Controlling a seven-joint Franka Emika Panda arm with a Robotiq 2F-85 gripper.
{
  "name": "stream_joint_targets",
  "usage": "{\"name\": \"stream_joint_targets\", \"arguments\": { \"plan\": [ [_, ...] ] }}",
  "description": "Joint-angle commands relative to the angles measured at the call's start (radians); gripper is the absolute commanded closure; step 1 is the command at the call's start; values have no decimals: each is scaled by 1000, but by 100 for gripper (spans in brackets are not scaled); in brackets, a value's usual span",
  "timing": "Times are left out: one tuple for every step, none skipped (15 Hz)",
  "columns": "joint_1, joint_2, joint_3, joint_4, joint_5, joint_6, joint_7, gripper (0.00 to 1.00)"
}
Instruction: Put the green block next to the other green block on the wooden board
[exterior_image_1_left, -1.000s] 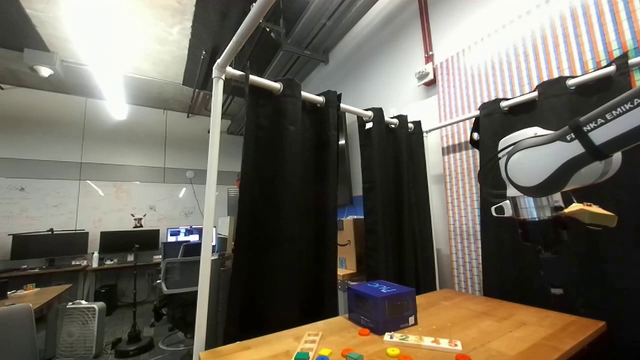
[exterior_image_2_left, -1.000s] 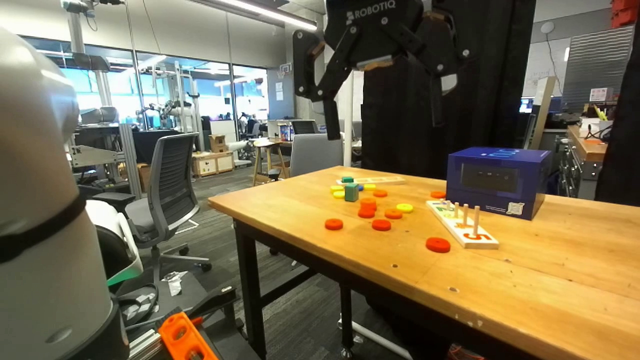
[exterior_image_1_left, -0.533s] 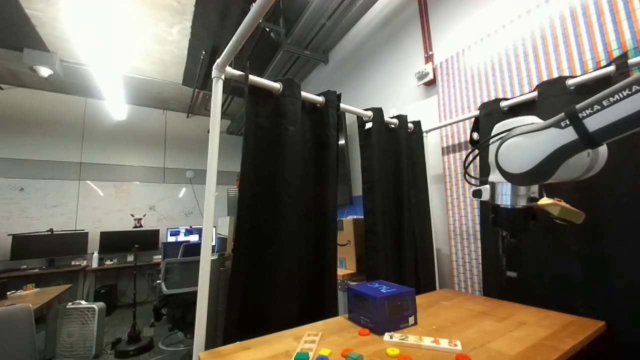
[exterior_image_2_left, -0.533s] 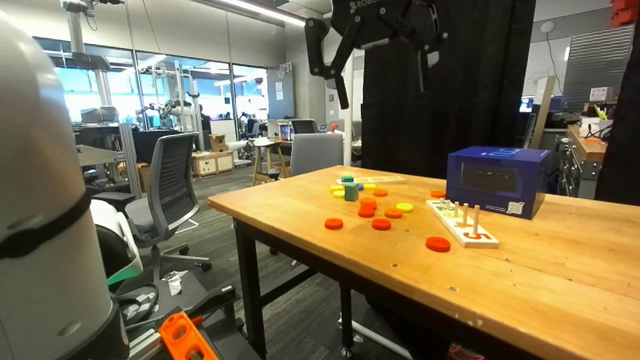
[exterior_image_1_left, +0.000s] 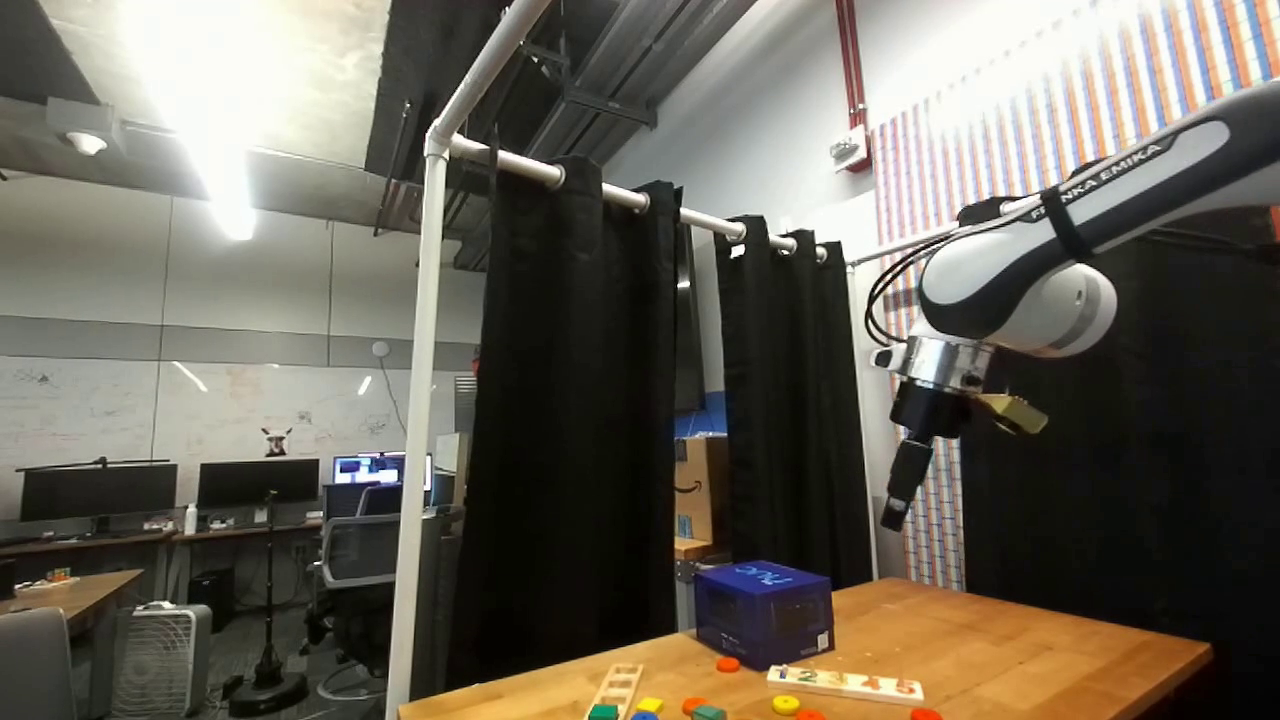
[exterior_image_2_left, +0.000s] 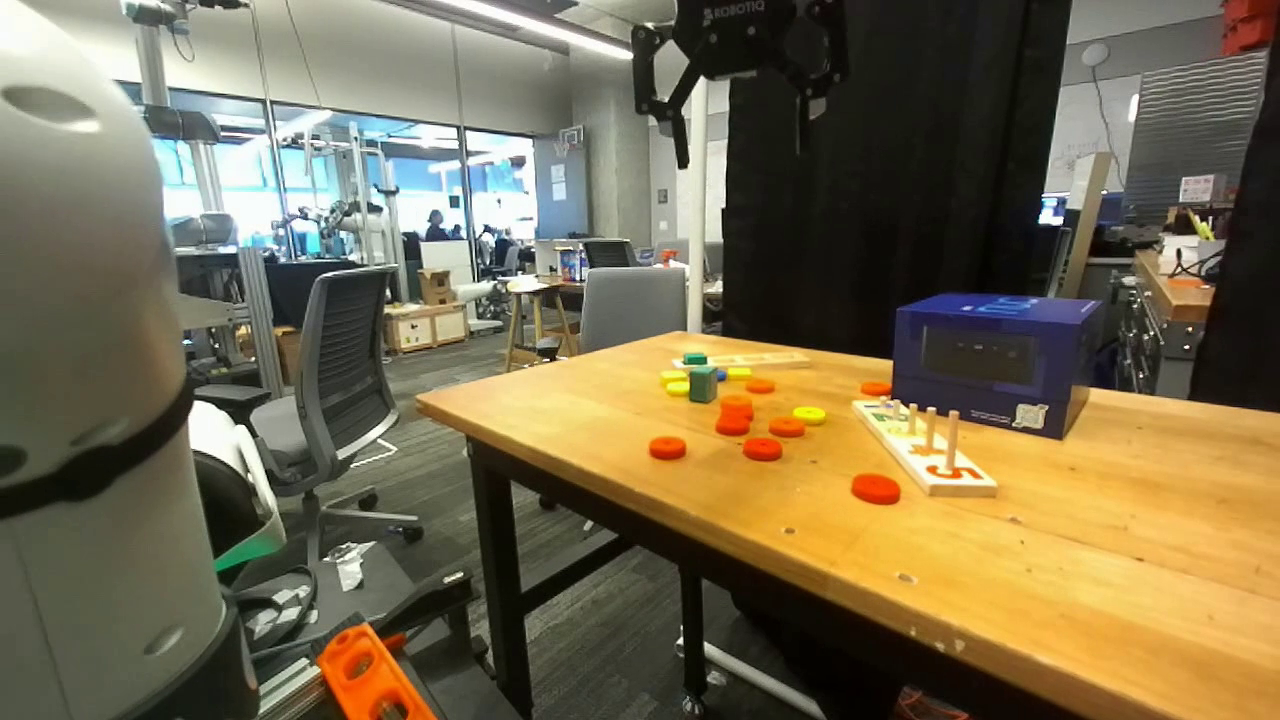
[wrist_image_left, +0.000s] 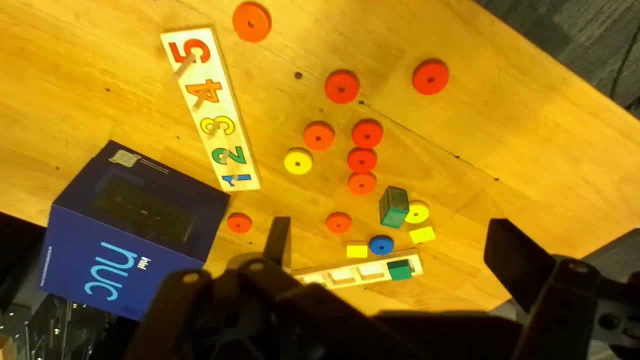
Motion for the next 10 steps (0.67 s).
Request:
{"name": "stream_joint_targets", "arguments": {
  "plan": [
    [62,172,15,108,124,50,1,0],
    [73,209,23,124,151,59,-5,0],
    [82,259,34,143,175,72,-4,0],
    [84,296,44,158,195,78,-9,0],
    [84,333,56,173,210,80,-14,0],
    [77,378,74,188,216,88,-10,0],
    [66,421,93,203,212,98,-5,0],
    [56,461,108,220,206,103,0,0],
    [45,513,122,242,197,110,6,0],
    [35,552,133,264,195,109,7,0]
  ]
}}
